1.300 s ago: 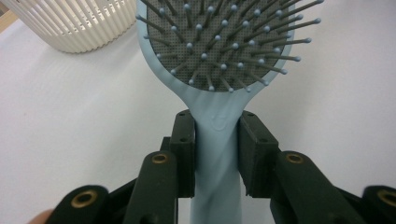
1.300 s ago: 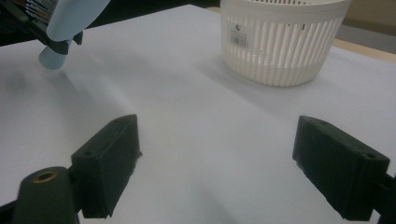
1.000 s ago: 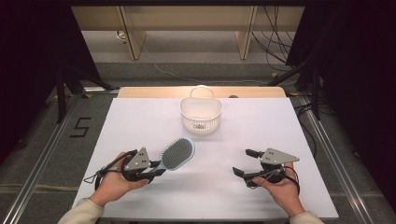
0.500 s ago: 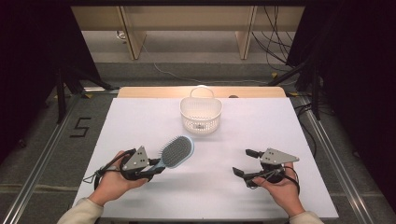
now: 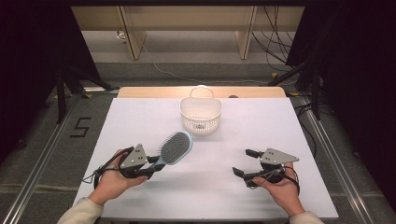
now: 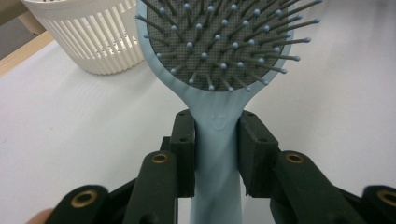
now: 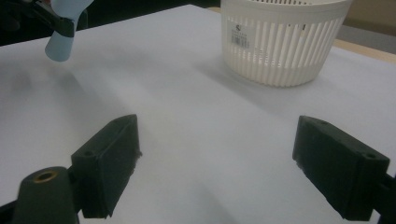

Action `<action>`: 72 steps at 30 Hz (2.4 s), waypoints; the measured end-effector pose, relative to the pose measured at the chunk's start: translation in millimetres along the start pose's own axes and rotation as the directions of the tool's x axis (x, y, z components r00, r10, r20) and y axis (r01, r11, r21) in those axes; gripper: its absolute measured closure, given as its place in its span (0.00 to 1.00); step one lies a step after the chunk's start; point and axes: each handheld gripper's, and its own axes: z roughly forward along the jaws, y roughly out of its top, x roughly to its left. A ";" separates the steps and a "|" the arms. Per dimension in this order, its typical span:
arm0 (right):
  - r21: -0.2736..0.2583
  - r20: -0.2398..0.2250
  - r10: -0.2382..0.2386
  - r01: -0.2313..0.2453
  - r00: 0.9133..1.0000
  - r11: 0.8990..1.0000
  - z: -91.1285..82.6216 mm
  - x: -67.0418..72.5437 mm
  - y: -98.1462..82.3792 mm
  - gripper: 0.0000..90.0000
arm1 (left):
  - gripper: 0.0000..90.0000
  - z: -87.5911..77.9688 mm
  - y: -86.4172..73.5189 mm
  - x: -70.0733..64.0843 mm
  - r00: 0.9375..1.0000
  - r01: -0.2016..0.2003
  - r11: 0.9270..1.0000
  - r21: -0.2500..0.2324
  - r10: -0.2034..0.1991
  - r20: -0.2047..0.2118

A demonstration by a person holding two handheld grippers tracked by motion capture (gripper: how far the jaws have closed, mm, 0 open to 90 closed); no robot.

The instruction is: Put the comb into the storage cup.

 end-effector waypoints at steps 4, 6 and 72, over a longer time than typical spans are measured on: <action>0.000 0.000 0.001 -0.001 1.000 1.000 -0.2 0.1 0.1 0.18 | 0.77 0.1 0.4 0.7 1.000 0.003 1.000 -0.006 -0.003 -0.004; 0.001 -0.001 -0.001 0.001 1.000 1.000 0.0 0.0 0.0 0.18 | 0.77 0.0 0.6 1.4 1.000 0.005 1.000 -0.010 -0.005 -0.005; 0.002 0.001 0.000 0.000 1.000 1.000 0.7 -0.4 -0.1 0.18 | 0.77 4.6 12.6 13.5 0.997 0.062 0.994 -0.094 -0.065 -0.035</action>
